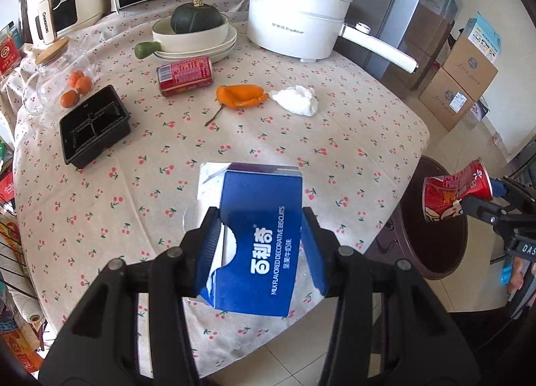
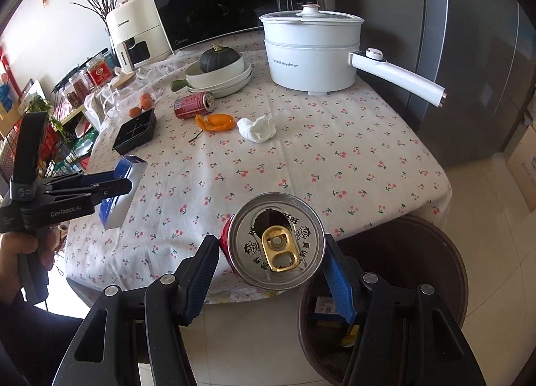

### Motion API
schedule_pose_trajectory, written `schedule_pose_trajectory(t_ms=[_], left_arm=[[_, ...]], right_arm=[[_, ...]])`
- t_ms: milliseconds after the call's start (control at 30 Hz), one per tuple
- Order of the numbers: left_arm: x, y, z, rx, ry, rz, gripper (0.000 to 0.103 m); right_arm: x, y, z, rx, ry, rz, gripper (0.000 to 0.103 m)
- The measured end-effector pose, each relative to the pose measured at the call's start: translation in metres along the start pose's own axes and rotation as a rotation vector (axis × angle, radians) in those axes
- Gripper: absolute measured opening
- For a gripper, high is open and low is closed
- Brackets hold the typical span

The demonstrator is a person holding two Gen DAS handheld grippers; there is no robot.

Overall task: Collect trash
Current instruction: 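Carry the blue box and red can over the brown bin with both grippers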

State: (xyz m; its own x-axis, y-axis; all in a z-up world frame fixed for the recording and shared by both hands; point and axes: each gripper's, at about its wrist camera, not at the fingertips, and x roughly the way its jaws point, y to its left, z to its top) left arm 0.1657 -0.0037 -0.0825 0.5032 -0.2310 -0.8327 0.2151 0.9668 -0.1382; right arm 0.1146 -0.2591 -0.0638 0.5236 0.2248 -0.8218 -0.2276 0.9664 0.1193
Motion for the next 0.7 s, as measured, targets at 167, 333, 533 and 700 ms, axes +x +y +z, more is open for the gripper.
schedule_pose_trajectory(t_ms=[167,333,533,700], left_arm=[[0.006,-0.016,-0.016,0.020,0.016,-0.043,0.050],[0.006,-0.040,-0.018,0.040,0.006,-0.104,0.050],[0.012,-0.075,-0.019,0.079,0.010,-0.163,0.050],[0.021,-0.109,-0.022,0.128,0.030,-0.202,0.050]], right_arm=[[-0.004,-0.026,-0.015,0.062,0.012,-0.014,0.063],[-0.009,-0.049,-0.029,0.089,0.026,-0.071,0.063],[-0.016,-0.083,-0.051,0.153,0.046,-0.126,0.063],[-0.019,-0.110,-0.071,0.207,0.070,-0.155,0.063]])
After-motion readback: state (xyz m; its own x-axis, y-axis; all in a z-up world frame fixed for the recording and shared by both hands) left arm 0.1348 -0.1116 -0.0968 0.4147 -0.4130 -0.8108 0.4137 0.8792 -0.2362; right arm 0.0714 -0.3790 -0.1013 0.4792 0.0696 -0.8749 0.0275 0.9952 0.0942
